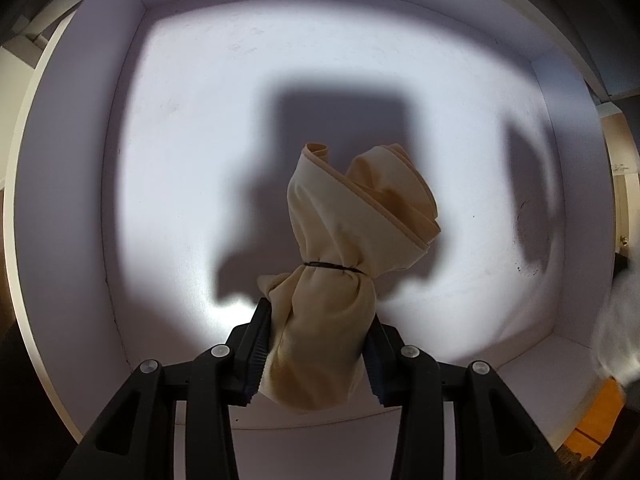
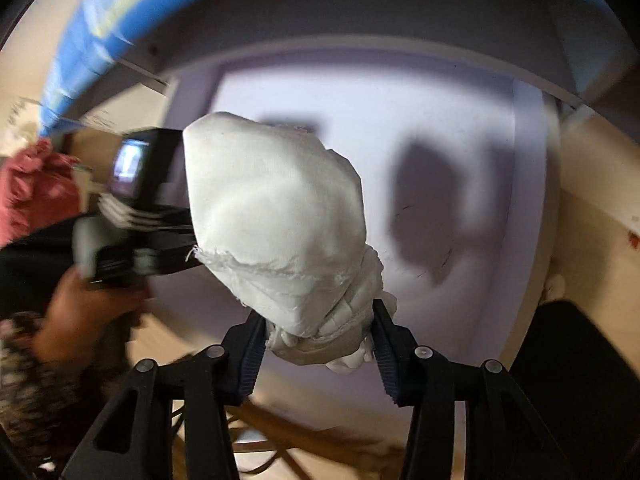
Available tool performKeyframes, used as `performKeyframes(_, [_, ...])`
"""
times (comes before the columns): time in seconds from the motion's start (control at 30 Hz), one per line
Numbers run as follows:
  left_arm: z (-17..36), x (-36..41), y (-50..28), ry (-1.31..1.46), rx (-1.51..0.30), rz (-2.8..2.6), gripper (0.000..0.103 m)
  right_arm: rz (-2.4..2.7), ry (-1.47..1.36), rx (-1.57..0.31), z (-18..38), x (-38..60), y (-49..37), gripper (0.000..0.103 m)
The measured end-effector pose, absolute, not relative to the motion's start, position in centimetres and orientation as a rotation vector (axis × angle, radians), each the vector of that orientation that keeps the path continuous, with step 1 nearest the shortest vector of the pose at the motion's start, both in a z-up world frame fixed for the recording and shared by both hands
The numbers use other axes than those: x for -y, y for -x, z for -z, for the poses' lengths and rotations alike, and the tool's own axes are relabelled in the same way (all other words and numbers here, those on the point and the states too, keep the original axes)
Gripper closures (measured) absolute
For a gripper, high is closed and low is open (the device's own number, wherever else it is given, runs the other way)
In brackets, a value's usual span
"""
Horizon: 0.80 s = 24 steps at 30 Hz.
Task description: Organize soft objects
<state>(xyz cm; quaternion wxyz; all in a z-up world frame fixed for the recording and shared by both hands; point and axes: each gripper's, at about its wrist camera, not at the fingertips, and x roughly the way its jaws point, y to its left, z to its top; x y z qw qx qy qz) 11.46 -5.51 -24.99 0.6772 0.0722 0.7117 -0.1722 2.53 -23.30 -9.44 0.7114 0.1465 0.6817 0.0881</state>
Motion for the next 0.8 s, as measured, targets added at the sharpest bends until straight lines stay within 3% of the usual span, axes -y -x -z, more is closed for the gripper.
performKeyframes(0.5, [25.0,5.4,-11.5,-0.157,-1.6,0.393,0.062,-0.296,-0.449,-1.175,-11.0,24.3,-3.6,0.053])
performKeyframes(0.8, [25.1,5.1,-11.7,-0.151,-1.613,0.401,0.062,-0.056,-0.459,-1.143,-14.3,27.9,-13.5,0.053])
